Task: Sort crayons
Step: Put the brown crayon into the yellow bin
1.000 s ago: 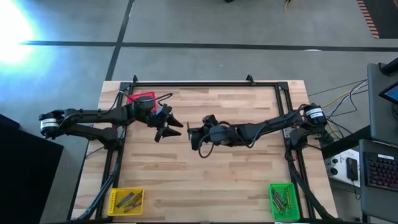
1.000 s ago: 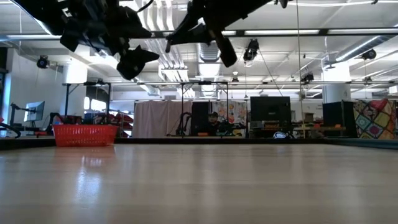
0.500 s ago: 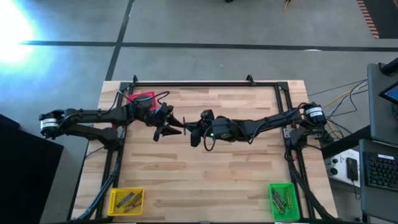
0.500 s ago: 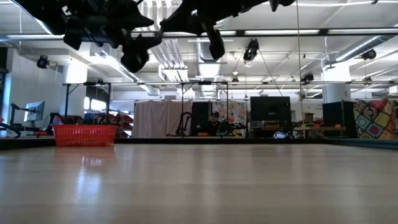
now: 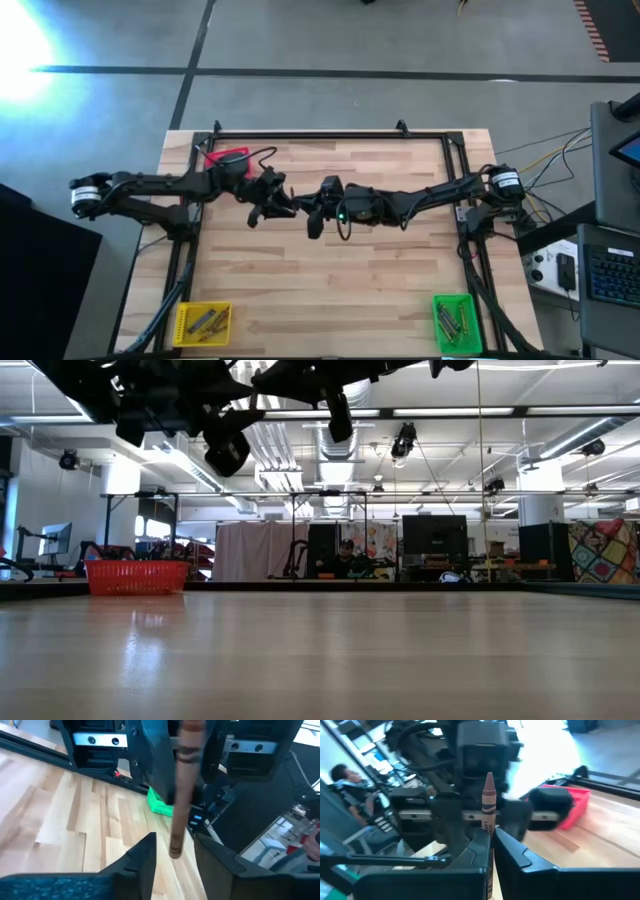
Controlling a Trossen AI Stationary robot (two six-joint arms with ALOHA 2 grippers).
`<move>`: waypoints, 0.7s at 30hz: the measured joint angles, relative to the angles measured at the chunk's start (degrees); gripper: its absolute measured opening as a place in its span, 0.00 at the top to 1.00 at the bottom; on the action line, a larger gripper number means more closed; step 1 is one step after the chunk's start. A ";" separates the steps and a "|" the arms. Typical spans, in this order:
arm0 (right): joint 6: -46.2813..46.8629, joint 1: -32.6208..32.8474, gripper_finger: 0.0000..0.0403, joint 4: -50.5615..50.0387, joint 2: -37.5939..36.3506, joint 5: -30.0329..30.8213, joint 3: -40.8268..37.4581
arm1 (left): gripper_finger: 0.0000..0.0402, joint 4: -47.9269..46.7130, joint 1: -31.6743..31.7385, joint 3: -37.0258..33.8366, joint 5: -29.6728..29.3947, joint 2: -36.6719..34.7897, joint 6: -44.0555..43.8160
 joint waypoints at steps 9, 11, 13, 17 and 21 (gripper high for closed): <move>-1.12 -1.11 0.98 0.51 0.00 -4.42 0.00 | 0.90 1.06 -0.02 2.01 0.99 1.73 -0.74; -1.35 -1.16 0.98 0.57 0.00 -4.23 0.00 | 0.94 1.05 0.00 2.24 1.01 1.75 -0.66; -0.86 -1.16 0.98 0.65 -0.03 -4.16 0.00 | 0.98 1.02 0.00 2.45 1.31 1.75 -0.63; 1.98 -1.32 0.94 0.52 -0.09 -4.13 0.00 | 0.98 0.92 0.00 2.48 1.46 1.73 -0.70; 4.59 -1.93 0.84 -0.90 -0.20 -4.24 0.00 | 0.99 -1.90 0.02 2.48 1.32 1.42 -0.87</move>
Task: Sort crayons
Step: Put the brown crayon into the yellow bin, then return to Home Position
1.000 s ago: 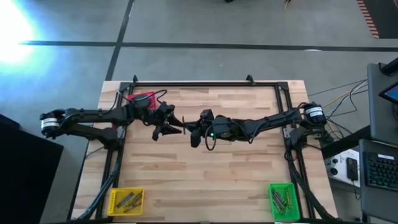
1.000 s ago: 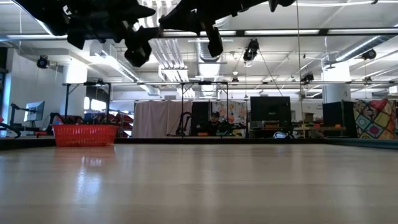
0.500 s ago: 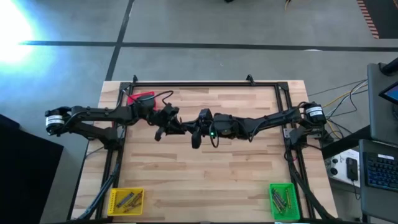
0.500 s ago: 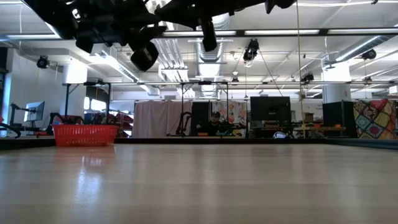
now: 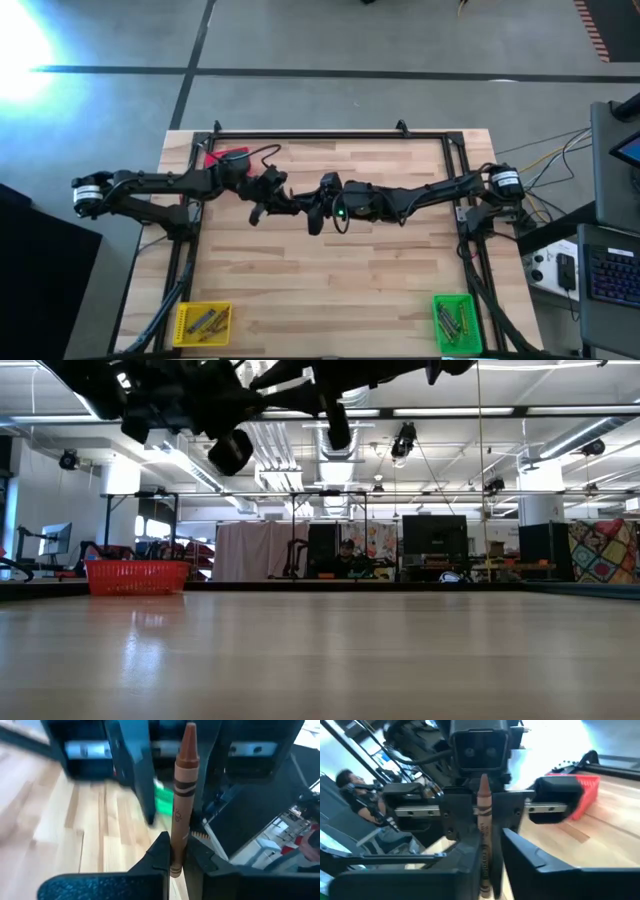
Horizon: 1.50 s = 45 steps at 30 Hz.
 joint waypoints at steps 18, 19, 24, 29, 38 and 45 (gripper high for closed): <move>9.68 -0.34 0.62 -64.97 -20.27 7.78 6.31 | 1.00 -75.13 -20.10 -0.14 -4.51 -19.66 -9.06; 10.26 -0.28 0.62 -65.08 -21.22 7.79 5.61 | 1.00 -75.43 -24.11 -0.31 -4.57 -20.42 -12.62; 12.24 1.64 0.65 -67.03 -23.61 7.71 3.58 | 1.00 -63.04 -47.20 -1.01 -7.40 -21.93 -34.33; 14.61 5.27 0.68 -67.21 -23.10 7.54 1.06 | 1.00 -52.54 -66.62 -1.90 -20.66 -18.37 -50.14; 17.77 8.14 0.65 -66.63 -22.75 7.81 -3.11 | 0.97 -50.93 -76.15 -1.90 -24.53 -8.78 -66.15; 16.40 9.07 0.59 -66.03 -22.84 6.05 -3.17 | 0.81 -44.10 -76.15 0.26 -24.45 -2.21 -66.71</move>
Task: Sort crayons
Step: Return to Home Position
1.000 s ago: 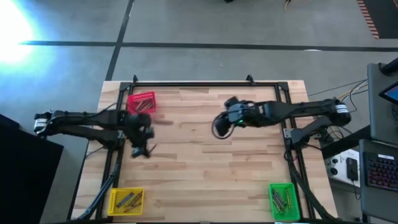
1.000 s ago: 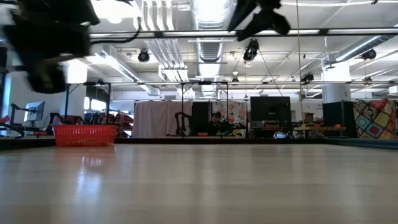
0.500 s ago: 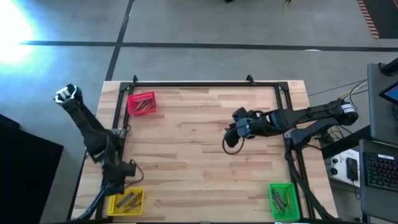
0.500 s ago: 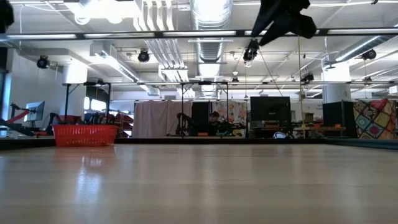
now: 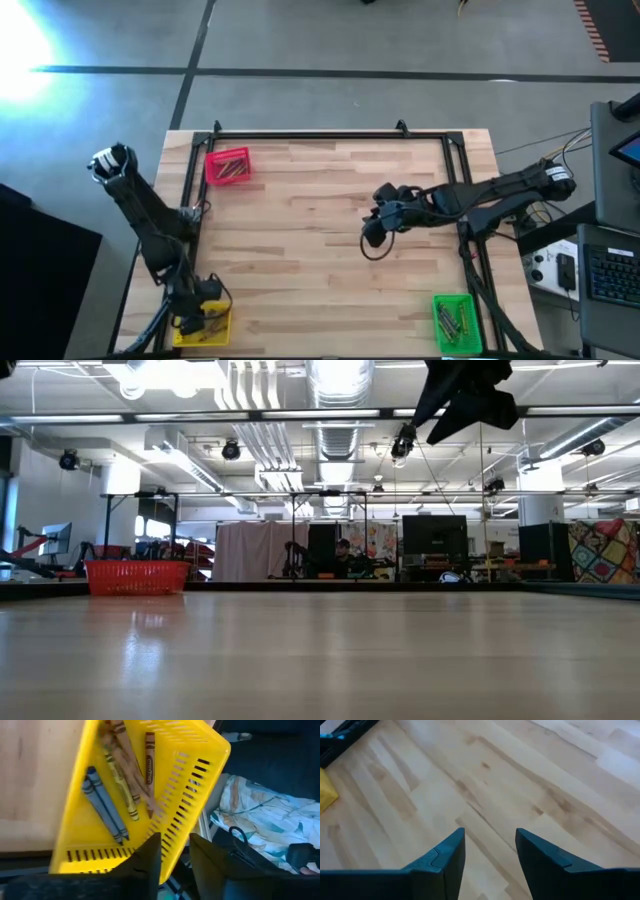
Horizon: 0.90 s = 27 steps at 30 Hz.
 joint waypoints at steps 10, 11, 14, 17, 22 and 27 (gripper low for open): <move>-2.85 5.26 0.59 0.05 -0.21 -0.20 0.02 | 0.70 -0.16 0.88 9.97 -4.45 7.65 3.98; -3.34 5.86 0.60 0.23 -0.47 -0.26 0.02 | 0.70 -0.58 1.30 11.33 -6.81 7.86 4.83; -5.46 7.33 0.64 2.26 -1.58 -0.22 0.02 | 0.73 -3.90 3.40 16.26 -15.04 7.93 8.53; -9.05 8.30 0.68 6.68 -3.32 -0.21 -0.02 | 0.76 -10.29 7.13 22.40 -22.53 7.85 15.14; -20.88 10.32 0.76 18.16 -6.74 -4.17 -0.15 | 0.80 -18.24 16.98 33.08 -29.09 7.86 31.66; -29.01 13.00 0.84 21.33 -9.84 -4.83 0.31 | 0.81 -21.68 29.54 44.91 -30.34 9.38 47.87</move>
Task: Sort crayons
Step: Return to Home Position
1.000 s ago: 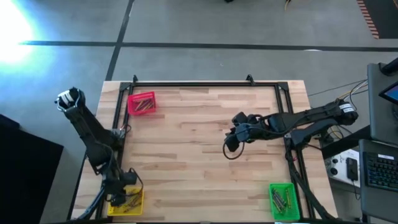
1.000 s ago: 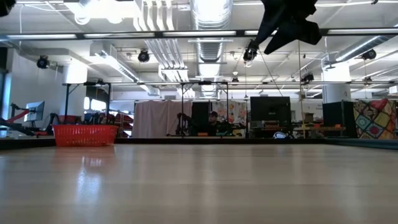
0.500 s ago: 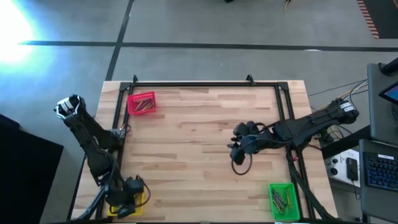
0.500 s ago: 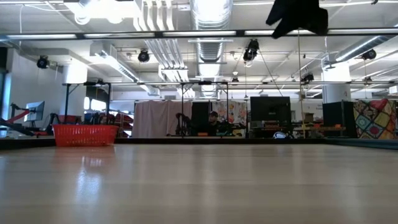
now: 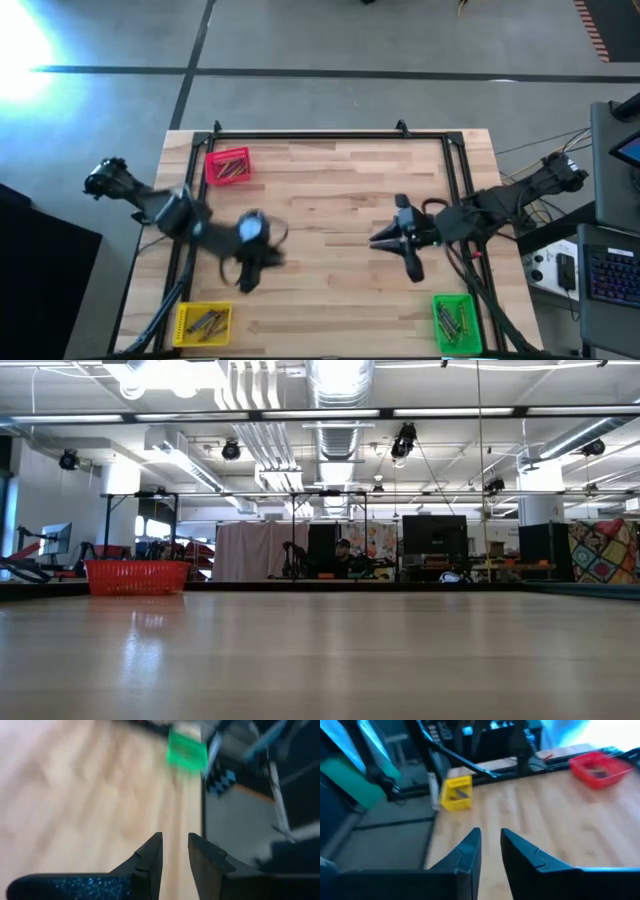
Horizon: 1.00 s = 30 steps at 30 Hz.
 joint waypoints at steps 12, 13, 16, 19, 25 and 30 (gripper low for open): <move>-13.65 3.02 0.86 -0.11 -3.93 5.24 -3.29 | 0.87 10.26 10.75 10.14 -5.10 6.28 35.86; -16.72 3.38 0.86 4.48 -5.10 4.85 -4.58 | 0.88 13.81 10.70 9.12 -4.80 5.46 38.91; -22.13 3.42 0.87 13.75 -10.32 4.87 -9.47 | 0.91 20.68 11.02 4.50 -4.20 1.32 43.36; -24.27 3.12 0.87 18.06 -17.00 5.12 -15.64 | 0.91 24.31 12.00 -3.14 -4.33 -4.30 43.91; -27.56 3.10 0.87 31.63 -29.31 -1.51 -29.20 | 0.91 41.95 14.44 -24.48 -4.22 -16.66 45.58; -30.31 2.26 0.89 35.71 -35.02 1.70 -37.00 | 0.91 58.06 18.03 -42.29 -3.06 -24.05 50.40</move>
